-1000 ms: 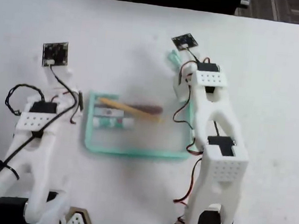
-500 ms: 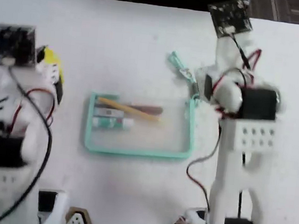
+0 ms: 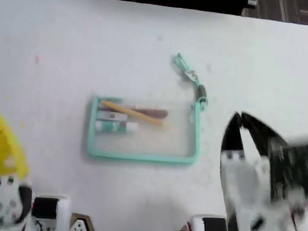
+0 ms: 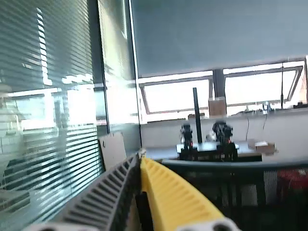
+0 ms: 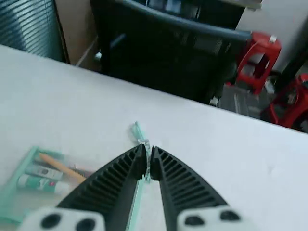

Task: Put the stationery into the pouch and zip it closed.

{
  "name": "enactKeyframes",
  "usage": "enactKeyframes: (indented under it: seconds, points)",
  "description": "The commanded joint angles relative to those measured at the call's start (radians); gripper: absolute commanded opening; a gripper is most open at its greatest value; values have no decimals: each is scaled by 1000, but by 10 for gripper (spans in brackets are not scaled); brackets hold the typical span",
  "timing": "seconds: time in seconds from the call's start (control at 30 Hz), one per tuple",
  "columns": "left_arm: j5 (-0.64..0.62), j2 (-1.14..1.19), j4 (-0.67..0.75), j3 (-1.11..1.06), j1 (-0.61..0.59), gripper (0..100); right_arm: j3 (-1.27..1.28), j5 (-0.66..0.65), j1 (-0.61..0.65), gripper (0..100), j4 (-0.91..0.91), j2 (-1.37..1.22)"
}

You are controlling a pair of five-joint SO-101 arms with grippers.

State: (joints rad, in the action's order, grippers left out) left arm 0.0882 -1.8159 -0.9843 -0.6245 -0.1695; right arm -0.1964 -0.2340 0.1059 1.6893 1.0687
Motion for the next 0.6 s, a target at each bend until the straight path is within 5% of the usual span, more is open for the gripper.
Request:
enactKeyframes:
  seconds: [0.0, 0.3, 0.57]
  points:
    - [12, -12, -100, 83, 21, 24, 12, 8, 1, 17, 27, 170]
    - [9, -12, -295, 230, 21, 24, 229, 2, 1, 18, -25, 728]
    - [12, -12, -348, 189, 19, 24, 347, 9, 4, 18, -73, 739]
